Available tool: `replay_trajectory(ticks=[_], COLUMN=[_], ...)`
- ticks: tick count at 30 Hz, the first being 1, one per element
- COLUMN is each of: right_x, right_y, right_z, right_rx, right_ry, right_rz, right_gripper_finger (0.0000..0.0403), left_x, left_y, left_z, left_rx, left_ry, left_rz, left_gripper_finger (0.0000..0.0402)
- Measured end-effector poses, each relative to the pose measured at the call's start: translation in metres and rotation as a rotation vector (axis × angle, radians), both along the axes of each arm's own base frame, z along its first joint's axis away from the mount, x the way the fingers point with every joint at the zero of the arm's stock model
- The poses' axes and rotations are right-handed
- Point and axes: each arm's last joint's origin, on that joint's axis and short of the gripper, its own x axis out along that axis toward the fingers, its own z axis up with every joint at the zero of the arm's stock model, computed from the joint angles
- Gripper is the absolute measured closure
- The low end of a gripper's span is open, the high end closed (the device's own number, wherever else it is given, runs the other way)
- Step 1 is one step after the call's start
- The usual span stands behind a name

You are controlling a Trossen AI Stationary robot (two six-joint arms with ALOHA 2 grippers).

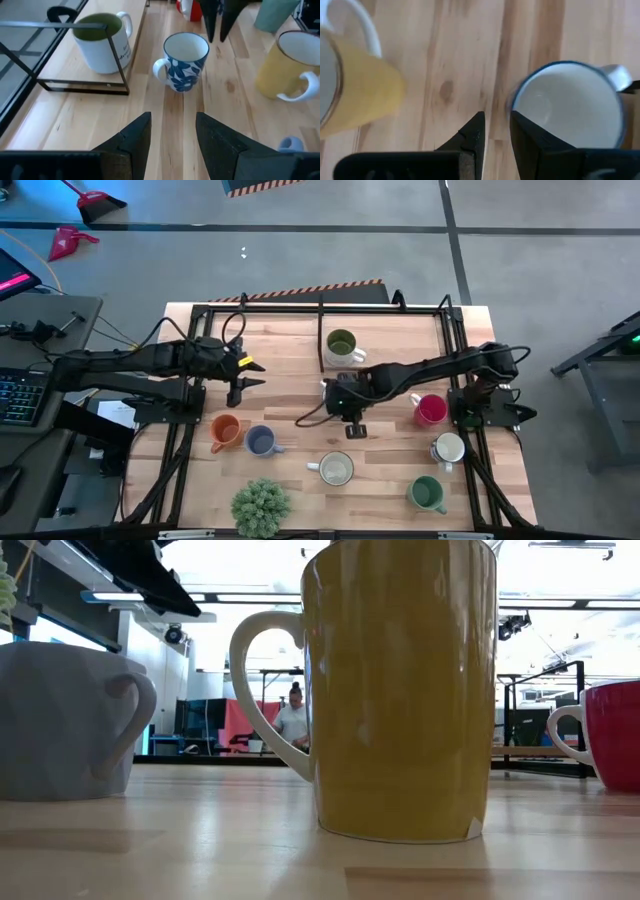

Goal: Place coffee mugs
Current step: Put the left blue patterned mug on the shelf

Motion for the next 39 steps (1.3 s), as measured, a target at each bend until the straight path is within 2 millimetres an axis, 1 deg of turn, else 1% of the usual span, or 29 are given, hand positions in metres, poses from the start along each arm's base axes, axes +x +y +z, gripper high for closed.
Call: replay_trajectory(ticks=[5, 9, 14, 20, 25, 31, 39], right_x=[-0.002, -0.002, -0.002, -0.001, -0.002, 0.004, 0.016], right_y=[0.004, 0.001, -0.003, -0.006, -0.007, -0.009, -0.007], right_z=[-0.001, 0.0, -0.001, -0.003, -0.012, -0.023, -0.056], right_rx=[-0.062, -0.139, -0.11, -0.134, -0.136, -0.142, -0.145], right_ry=[0.011, 0.004, 0.011, 0.024, 0.047, 0.045, 0.121], right_rz=[0.045, 0.052, 0.082, 0.114, 0.131, 0.157, 0.185], right_gripper_finger=[0.0336, 0.0336, 0.0336, 0.0336, 0.0336, 0.0336, 0.0336], left_x=[0.0, 0.0, 0.0, 0.0, 0.0, 0.001, 0.002], left_y=[0.0, 0.0, 0.0, 0.0, 0.0, 0.0, 0.0], left_z=[0.0, 0.0, 0.0, 0.0, 0.0, 0.001, 0.003], left_rx=[-0.024, -0.036, -0.043, -0.047, -0.05, -0.05, -0.048], left_ry=[-0.006, -0.006, -0.007, -0.007, -0.008, -0.011, -0.037], left_rz=[0.009, 0.005, 0.01, 0.012, 0.014, 0.014, 0.013], left_gripper_finger=[0.0259, 0.0259, 0.0259, 0.0259, 0.0259, 0.0259, 0.0259])
